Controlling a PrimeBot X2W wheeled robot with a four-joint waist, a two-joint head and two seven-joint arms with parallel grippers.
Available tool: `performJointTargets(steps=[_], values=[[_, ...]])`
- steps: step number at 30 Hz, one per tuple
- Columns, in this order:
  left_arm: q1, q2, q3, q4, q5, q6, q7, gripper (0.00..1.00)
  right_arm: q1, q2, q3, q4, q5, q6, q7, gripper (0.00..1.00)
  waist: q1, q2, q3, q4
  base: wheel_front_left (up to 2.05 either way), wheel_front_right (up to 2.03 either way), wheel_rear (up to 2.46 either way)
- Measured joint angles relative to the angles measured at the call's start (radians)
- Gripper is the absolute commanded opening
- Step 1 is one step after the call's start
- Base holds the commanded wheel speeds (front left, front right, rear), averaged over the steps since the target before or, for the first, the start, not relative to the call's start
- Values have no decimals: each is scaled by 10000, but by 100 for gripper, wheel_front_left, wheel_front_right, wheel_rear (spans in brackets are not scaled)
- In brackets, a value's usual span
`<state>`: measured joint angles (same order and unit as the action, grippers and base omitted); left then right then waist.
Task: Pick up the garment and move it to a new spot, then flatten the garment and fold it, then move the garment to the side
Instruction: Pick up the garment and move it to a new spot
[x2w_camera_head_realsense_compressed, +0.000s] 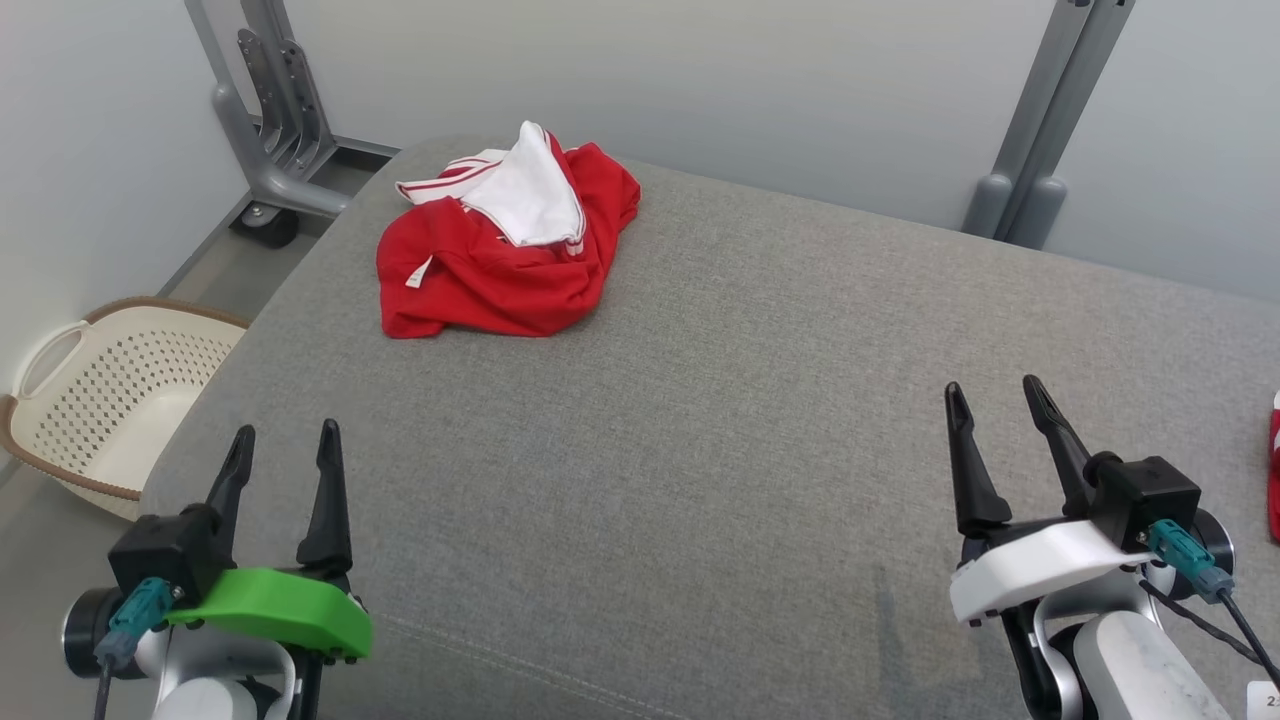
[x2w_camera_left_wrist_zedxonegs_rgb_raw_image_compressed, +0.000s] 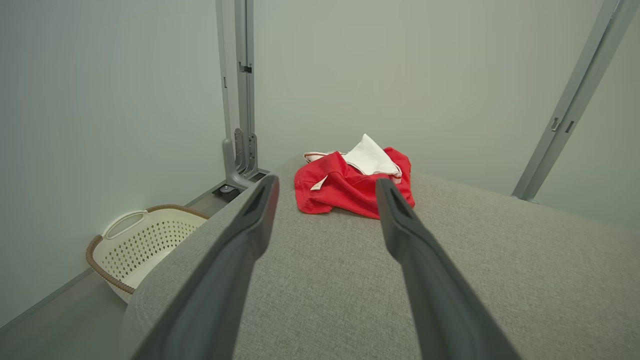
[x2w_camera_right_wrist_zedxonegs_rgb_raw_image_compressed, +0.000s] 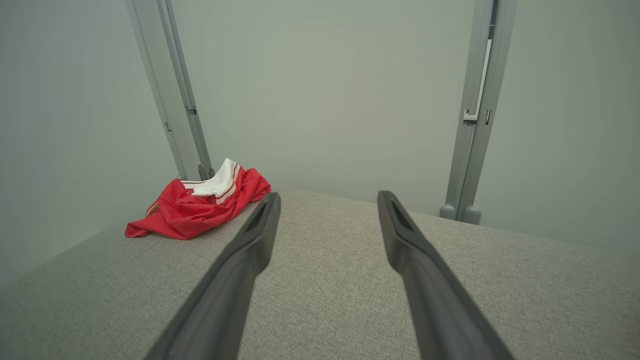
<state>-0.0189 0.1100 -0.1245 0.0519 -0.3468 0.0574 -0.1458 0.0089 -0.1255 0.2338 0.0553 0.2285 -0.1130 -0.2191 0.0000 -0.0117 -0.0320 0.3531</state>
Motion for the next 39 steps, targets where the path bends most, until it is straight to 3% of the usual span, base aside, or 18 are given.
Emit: performJointTargets(steps=[11, 27, 39], values=[[-2378, 679, 322, 84, -165, -98, 1386, 100, -302, -144, 104, -322, -217, 4, 272, 100, 0, 0, 468, -348, 0, 0, 0], [-5463, 1436, 1471, 2029, -1392, 48, 4445, 100, -1692, -894, 44, -1492, -821, 75, 974, 100, 0, 0, 1971, -1536, 0, 0, 0], [-7119, 1776, 2015, 2640, -1753, 297, 5371, 100, -2429, -949, 217, -2290, -995, 244, 1367, 100, 2, 0, 3378, -2539, 0, 0, 0]])
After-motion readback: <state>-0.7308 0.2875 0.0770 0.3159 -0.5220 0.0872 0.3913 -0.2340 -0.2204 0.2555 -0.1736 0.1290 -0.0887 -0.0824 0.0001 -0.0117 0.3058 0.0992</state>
